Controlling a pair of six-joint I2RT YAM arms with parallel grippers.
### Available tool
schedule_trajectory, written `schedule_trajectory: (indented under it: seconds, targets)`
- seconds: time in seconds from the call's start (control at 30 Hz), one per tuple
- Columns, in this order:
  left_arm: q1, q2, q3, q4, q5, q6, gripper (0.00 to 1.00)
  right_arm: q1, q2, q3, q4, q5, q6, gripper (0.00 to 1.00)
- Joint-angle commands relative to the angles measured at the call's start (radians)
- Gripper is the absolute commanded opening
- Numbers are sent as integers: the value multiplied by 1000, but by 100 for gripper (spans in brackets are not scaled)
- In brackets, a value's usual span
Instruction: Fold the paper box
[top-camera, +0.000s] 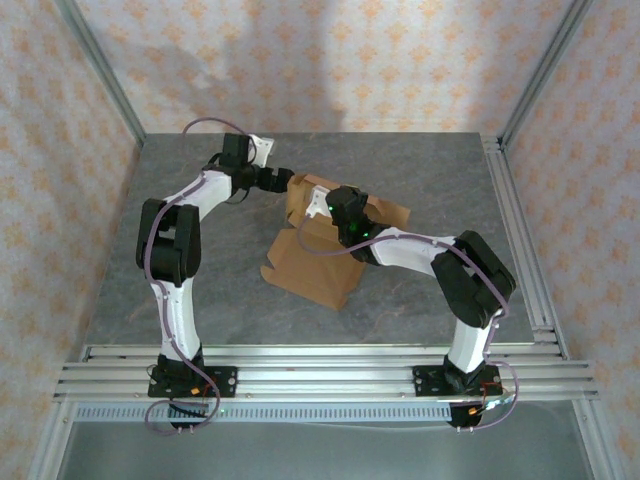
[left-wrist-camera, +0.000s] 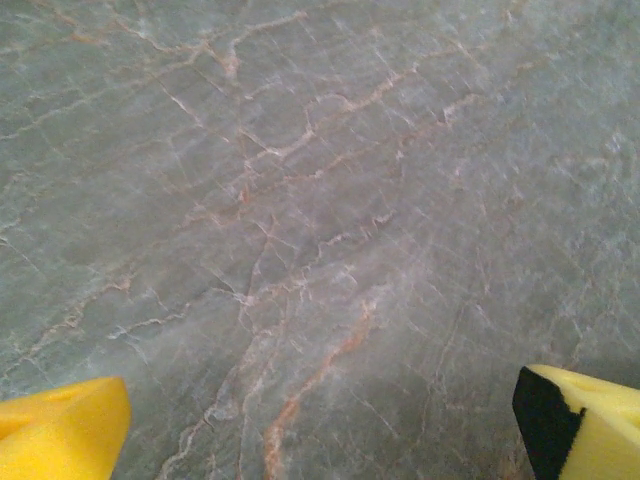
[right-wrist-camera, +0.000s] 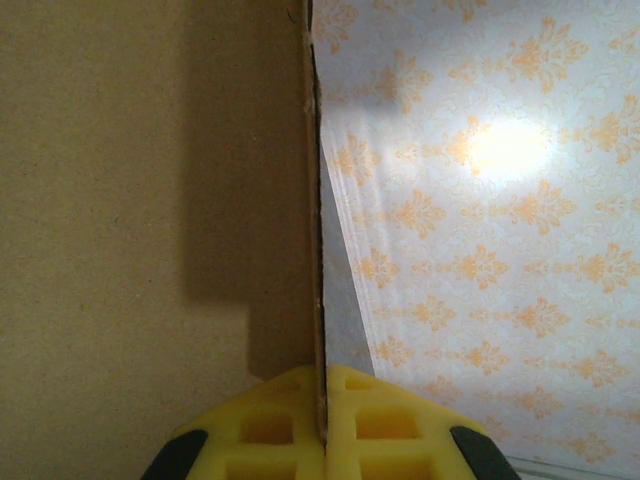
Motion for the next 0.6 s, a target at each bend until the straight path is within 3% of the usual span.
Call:
schedule_trajectory:
  seconds: [0.0, 0.33, 0.4, 0.57]
  targets:
    - [-1, -50, -39, -39, 43, 65, 99, -6, -9, 38, -22, -13, 28, 0]
    - [1, -111, -111, -74, 47, 114, 89, -7, 12, 13, 45, 18, -83, 0]
    - [0, -115, -113, -86, 49, 117, 82, -3, 22, 2, 77, 26, -120, 0]
    - [0, -131, -129, -118, 27, 133, 81, 9, 41, -37, 178, 46, -200, 0]
